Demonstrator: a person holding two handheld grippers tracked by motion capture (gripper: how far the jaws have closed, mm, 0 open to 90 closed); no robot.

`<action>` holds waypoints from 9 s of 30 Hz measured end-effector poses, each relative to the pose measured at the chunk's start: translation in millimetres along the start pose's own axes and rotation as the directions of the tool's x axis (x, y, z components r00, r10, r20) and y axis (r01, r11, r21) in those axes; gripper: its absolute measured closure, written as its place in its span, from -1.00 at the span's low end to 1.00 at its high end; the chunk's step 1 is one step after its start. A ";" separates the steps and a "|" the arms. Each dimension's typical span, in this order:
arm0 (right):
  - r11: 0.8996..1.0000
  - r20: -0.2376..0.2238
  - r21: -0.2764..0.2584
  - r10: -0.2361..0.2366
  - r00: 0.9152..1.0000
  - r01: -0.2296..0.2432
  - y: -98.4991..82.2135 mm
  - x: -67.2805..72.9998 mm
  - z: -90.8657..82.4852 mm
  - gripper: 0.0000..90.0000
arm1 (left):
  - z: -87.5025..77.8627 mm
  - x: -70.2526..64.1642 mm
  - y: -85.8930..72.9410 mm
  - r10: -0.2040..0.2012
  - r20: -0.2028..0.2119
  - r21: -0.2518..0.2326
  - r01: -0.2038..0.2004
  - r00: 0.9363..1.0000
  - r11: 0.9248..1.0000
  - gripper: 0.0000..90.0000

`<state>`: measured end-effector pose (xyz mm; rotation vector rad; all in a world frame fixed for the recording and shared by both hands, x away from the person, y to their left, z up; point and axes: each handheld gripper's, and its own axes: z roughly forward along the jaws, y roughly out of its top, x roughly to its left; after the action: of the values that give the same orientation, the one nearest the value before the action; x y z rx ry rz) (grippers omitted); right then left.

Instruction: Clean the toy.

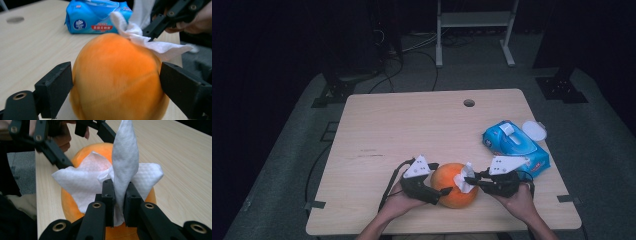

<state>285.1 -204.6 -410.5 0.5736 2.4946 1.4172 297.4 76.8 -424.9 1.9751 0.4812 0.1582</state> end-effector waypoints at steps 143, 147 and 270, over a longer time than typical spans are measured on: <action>0.997 0.036 -0.059 -0.051 0.998 0.053 30.8 39.0 19.0 0.79 | 7.9 -15.8 -1.1 0.260 0.035 0.083 -0.262 0.965 0.962 -0.53; 0.997 0.033 -0.066 -0.040 0.999 0.043 30.6 33.4 15.7 0.79 | 2.5 -11.0 -5.0 0.297 0.044 0.068 -0.300 0.954 0.952 -0.34; 0.996 0.045 -0.079 0.053 0.998 -0.049 15.6 10.9 8.3 0.80 | 5.5 -3.6 -6.0 0.169 0.041 0.001 -0.169 0.985 0.986 -0.48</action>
<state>281.9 -186.3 -401.3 0.6519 2.3932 1.4943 294.4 73.0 -432.3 2.0192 0.2872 0.2238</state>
